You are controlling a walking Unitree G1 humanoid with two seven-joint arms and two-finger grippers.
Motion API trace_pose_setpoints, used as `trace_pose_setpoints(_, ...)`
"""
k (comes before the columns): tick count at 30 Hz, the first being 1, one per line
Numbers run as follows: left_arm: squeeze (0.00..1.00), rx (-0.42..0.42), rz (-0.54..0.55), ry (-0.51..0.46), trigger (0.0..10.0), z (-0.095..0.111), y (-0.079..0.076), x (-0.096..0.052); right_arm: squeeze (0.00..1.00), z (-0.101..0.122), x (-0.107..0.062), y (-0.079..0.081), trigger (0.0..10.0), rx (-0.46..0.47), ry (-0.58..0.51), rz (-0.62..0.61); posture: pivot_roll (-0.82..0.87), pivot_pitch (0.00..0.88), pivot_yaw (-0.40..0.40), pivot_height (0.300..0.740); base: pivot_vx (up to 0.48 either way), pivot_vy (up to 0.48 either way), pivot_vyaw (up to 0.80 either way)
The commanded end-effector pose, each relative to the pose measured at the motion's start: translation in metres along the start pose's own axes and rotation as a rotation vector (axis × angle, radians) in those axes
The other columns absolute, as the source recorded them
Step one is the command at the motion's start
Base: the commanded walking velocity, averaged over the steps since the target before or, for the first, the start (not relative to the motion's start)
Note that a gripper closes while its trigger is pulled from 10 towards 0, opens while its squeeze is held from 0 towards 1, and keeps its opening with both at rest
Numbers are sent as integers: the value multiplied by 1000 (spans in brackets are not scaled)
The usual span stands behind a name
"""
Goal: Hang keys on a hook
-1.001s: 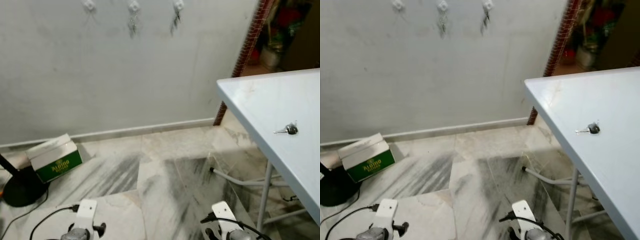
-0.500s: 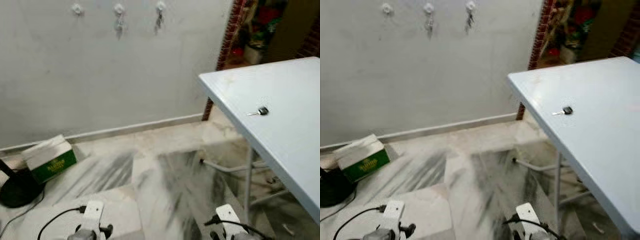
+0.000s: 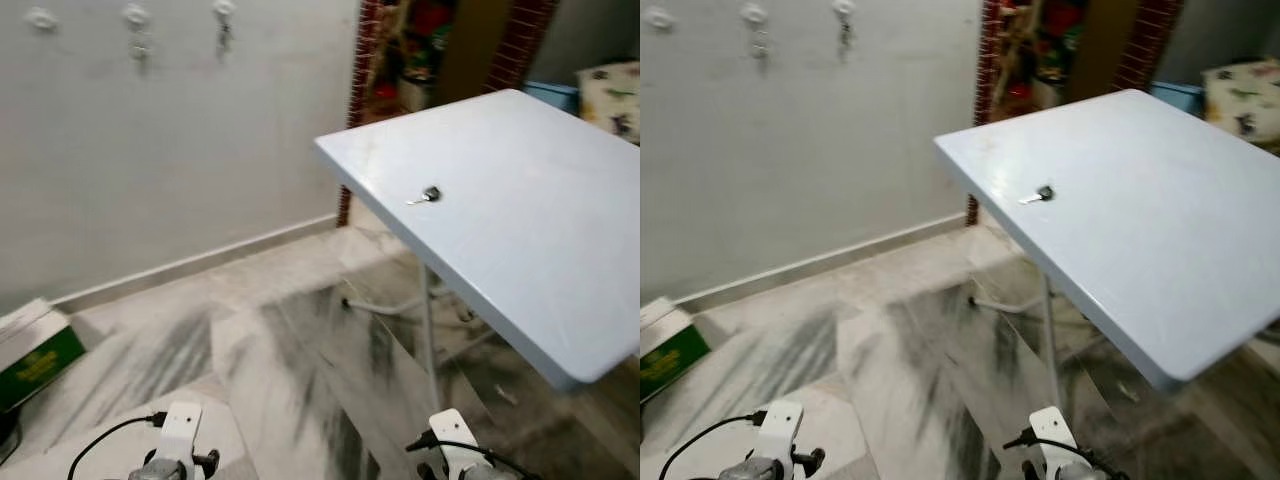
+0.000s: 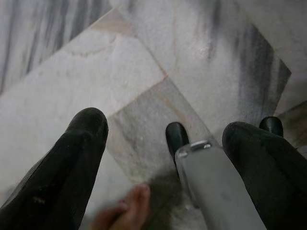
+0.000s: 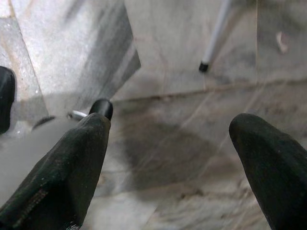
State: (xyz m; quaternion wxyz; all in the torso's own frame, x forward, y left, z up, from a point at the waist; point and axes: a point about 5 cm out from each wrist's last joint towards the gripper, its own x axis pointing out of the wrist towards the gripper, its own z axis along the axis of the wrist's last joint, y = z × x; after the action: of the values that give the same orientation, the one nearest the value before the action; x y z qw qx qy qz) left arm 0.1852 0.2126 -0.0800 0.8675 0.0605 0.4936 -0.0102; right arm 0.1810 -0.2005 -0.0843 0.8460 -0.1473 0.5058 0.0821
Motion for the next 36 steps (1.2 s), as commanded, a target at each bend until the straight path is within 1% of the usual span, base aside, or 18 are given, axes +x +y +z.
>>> trace_pose_setpoints(1,0,16,12,1,10000,2,3,0,0,2,0,0,10000,8,-6,-4,5,14,-25,740,0,0,-788)
trace_pose_setpoints(20,0,14,13,0,10000,4,2,0,0,5,0,-1,10000,13,-11,-10,7,2,-22,740,0,0,-788)
trace_pose_setpoints(36,0,17,-6,8,10000,4,4,0,0,6,1,1,10000,17,-14,-9,9,0,-10,740,0,0,-788)
